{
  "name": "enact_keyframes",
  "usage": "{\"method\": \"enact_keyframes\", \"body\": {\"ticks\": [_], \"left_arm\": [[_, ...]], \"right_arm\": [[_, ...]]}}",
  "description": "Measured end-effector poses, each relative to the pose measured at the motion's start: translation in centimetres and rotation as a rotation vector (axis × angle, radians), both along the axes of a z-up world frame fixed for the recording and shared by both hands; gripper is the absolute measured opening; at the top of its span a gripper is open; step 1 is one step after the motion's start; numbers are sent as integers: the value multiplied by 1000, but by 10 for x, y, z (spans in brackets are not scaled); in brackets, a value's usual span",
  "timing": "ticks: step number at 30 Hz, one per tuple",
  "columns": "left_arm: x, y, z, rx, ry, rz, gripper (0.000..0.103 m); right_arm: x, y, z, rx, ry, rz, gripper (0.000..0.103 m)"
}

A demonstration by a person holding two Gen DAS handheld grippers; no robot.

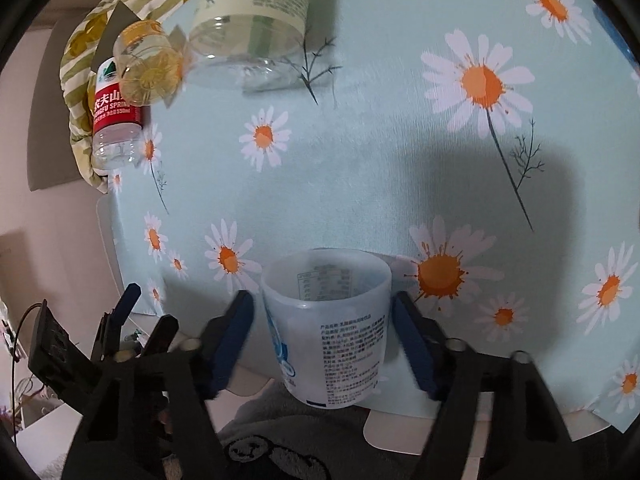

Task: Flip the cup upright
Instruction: 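Grasp the white cup with the right gripper from the left gripper, then lower the white cup upright onto the tablecloth with the right gripper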

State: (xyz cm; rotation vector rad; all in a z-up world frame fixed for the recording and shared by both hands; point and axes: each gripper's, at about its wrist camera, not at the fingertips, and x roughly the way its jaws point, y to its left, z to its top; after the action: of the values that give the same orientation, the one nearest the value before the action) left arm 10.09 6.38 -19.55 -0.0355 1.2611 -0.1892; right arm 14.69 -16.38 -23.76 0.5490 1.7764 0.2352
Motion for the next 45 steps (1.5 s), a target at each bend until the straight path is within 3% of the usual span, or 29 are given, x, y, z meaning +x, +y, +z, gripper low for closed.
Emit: {"method": "enact_keyframes", "body": {"ticks": [7, 12, 14, 17, 21, 24, 28, 33, 45], "left_arm": [[-1, -1, 5, 0, -6, -9, 103], [-4, -1, 22, 8, -34, -15, 103], [-5, 0, 29, 8, -49, -16, 103], [-5, 2, 36, 11, -67, -11, 103], [-7, 9, 39, 27, -72, 14, 103], [-12, 18, 42, 46, -79, 24, 103], [-18, 32, 41, 82, -90, 43, 103], [-25, 45, 39, 96, -87, 73, 103], [-39, 40, 41, 103, -105, 59, 103]], "right_arm": [[-1, -1, 1, -1, -18, 4, 53], [-4, 3, 23, -11, -102, 11, 51], [-8, -1, 40, -14, -179, -22, 51], [-25, -6, 70, -21, -371, -111, 51], [-60, 3, 91, -159, -669, -214, 51], [-82, 25, 87, -270, -831, -228, 51], [-92, 40, 67, -348, -933, -216, 51], [-102, 43, 53, -397, -1000, -251, 52], [-128, 50, 44, -436, -990, -183, 56]]}}
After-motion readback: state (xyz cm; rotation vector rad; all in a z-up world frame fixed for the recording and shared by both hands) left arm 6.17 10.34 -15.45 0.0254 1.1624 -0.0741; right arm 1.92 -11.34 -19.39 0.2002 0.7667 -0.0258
